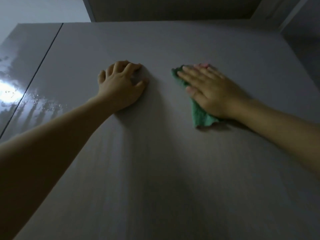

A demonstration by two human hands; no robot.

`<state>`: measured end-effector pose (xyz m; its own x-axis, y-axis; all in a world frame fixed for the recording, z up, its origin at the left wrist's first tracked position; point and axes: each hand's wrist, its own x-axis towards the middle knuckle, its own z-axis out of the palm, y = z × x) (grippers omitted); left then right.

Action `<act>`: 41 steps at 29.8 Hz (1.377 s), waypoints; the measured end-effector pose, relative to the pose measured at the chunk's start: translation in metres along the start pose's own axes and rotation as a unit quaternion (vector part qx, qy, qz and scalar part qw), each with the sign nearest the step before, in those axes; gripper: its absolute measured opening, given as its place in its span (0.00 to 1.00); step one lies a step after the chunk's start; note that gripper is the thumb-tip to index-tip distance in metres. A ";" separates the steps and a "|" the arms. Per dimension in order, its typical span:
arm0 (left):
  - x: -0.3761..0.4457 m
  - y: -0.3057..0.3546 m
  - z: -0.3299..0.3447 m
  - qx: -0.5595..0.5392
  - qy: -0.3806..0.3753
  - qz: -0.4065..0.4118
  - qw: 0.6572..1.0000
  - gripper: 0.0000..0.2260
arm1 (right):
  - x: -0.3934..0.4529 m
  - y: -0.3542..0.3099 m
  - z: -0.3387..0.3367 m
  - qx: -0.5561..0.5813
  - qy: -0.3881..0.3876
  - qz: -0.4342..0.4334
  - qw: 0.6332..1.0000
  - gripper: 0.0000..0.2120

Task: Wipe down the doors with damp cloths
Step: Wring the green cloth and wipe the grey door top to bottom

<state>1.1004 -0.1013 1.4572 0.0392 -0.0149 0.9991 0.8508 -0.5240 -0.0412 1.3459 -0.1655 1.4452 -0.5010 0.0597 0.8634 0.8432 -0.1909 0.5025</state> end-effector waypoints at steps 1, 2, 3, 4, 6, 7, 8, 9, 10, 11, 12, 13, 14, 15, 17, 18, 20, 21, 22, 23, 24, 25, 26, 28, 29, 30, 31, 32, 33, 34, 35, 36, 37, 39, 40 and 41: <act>0.000 0.001 0.000 -0.002 -0.002 0.000 1.000 0.26 | 0.009 0.012 0.000 -0.010 -0.005 0.046 0.999 0.26; -0.001 0.001 0.000 -0.005 -0.002 -0.001 1.000 0.26 | 0.020 0.021 0.000 -0.004 -0.008 0.112 0.994 0.24; -0.001 0.001 0.001 -0.005 0.002 -0.001 1.000 0.26 | 0.029 0.023 0.000 0.009 -0.011 0.175 0.985 0.24; -0.001 0.001 0.001 -0.003 0.006 0.000 1.000 0.25 | 0.035 0.018 0.000 0.017 -0.013 0.212 0.977 0.24; -0.002 0.002 0.002 -0.001 0.012 0.002 1.000 0.25 | 0.031 -0.005 0.002 0.004 0.000 0.186 0.983 0.25; -0.001 0.002 0.002 -0.001 0.015 0.003 1.000 0.25 | 0.021 -0.018 0.004 0.004 0.007 0.134 0.991 0.26; -0.001 0.002 0.001 -0.002 0.015 0.002 1.000 0.25 | 0.009 -0.029 0.004 0.011 0.008 0.078 0.997 0.27; -0.001 0.001 0.001 -0.002 0.013 0.001 1.000 0.26 | -0.004 -0.034 0.002 0.025 -0.001 0.032 0.999 0.28; -0.001 0.001 0.000 0.001 0.009 0.002 1.000 0.26 | -0.011 -0.031 -0.001 0.027 -0.007 -0.005 1.000 0.29; -0.001 0.000 0.000 0.004 0.005 0.004 1.000 0.26 | -0.011 -0.021 -0.002 0.015 -0.006 -0.027 1.000 0.28; 0.000 0.000 -0.001 0.005 0.001 0.006 1.000 0.26 | -0.006 -0.009 -0.002 0.000 0.000 -0.024 1.000 0.27; -0.001 0.000 -0.002 0.004 -0.004 0.006 1.000 0.26 | 0.003 0.003 0.000 -0.011 -0.001 0.008 1.000 0.25; -0.001 0.001 -0.003 0.003 -0.006 0.004 1.000 0.26 | 0.015 0.014 0.000 -0.010 -0.004 0.064 0.998 0.24; -0.001 0.002 -0.003 0.003 -0.006 0.002 1.000 0.26 | 0.026 0.020 0.000 0.003 -0.008 0.127 0.992 0.24; -0.001 0.004 -0.004 0.004 -0.007 -0.002 1.000 0.26 | 0.037 0.013 0.001 0.019 -0.013 0.195 0.981 0.25; -0.001 0.005 -0.003 0.003 -0.006 -0.002 1.000 0.26 | 0.033 0.003 0.001 0.014 -0.009 0.184 0.983 0.25; -0.001 0.004 -0.003 0.001 -0.005 0.001 1.000 0.25 | 0.009 -0.017 0.001 0.007 0.001 0.095 0.995 0.28; -0.002 0.004 -0.003 -0.001 -0.006 0.000 1.000 0.25 | -0.007 -0.023 -0.001 0.014 -0.006 0.045 0.999 0.30; -0.002 0.003 -0.003 -0.001 -0.007 -0.001 1.000 0.25 | -0.019 -0.022 -0.003 0.018 -0.014 0.007 1.000 0.31; -0.002 0.002 -0.004 0.002 -0.007 -0.001 1.000 0.25 | -0.025 -0.011 -0.005 0.011 -0.015 -0.014 1.000 0.30; -0.001 0.003 -0.004 0.004 -0.009 -0.001 1.000 0.25 | -0.023 0.005 -0.006 0.002 -0.013 -0.002 1.000 0.28; -0.002 0.004 -0.003 0.003 -0.009 -0.003 1.000 0.25 | -0.018 0.021 -0.006 -0.008 -0.019 0.046 0.999 0.26; -0.002 0.005 -0.003 0.000 -0.009 -0.005 1.000 0.25 | -0.010 0.035 -0.006 -0.010 -0.022 0.113 0.993 0.24; -0.002 0.009 -0.004 -0.012 -0.007 -0.014 1.000 0.24 | 0.003 0.038 -0.006 0.005 -0.017 0.225 0.974 0.24; -0.002 0.012 -0.005 -0.027 -0.007 -0.020 0.999 0.24 | 0.003 0.028 -0.006 0.007 -0.014 0.239 0.971 0.24; -0.002 0.016 -0.006 -0.043 -0.006 -0.025 0.999 0.23 | -0.002 0.014 -0.004 0.001 -0.006 0.216 0.976 0.25; -0.002 0.021 -0.006 -0.056 -0.005 -0.024 0.998 0.25 | -0.014 -0.001 -0.001 0.006 0.000 0.164 0.986 0.25; -0.002 0.028 -0.005 -0.063 -0.007 -0.018 0.998 0.28 | -0.029 -0.013 -0.002 0.015 -0.007 0.105 0.994 0.27; -0.004 0.036 -0.004 -0.064 -0.011 -0.007 0.998 0.30 | -0.044 -0.018 -0.004 0.026 -0.021 0.054 0.998 0.28; -0.006 0.044 -0.001 -0.058 -0.014 0.007 0.998 0.31 | -0.053 -0.013 -0.008 0.028 -0.033 0.018 0.999 0.28; -0.008 0.052 0.003 -0.049 -0.015 0.023 0.998 0.31 | -0.055 -0.001 -0.009 0.017 -0.033 0.003 0.999 0.28; -0.009 0.058 0.006 -0.041 -0.014 0.036 0.998 0.30 | -0.053 0.015 -0.009 -0.002 -0.023 0.017 1.000 0.26; -0.011 0.065 0.008 -0.035 -0.013 0.045 0.998 0.29 | -0.049 0.031 -0.008 -0.018 -0.019 0.055 0.998 0.25; -0.014 0.076 0.013 -0.020 -0.013 0.055 0.998 0.27 | -0.037 0.056 -0.009 -0.019 -0.018 0.163 0.986 0.24; -0.015 0.081 0.014 -0.004 -0.017 0.058 0.998 0.27 | -0.033 0.061 -0.007 -0.009 -0.013 0.203 0.979 0.24; -0.017 0.087 0.016 0.019 -0.021 0.059 0.998 0.28 | -0.032 0.059 -0.006 -0.008 -0.007 0.223 0.975 0.24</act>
<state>1.1822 -0.1328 1.4369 0.1615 -0.0394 0.9861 0.8584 -0.4874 -0.1601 1.4108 -0.1844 1.4466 -0.0818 -0.0194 0.9965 0.9734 -0.2164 0.0757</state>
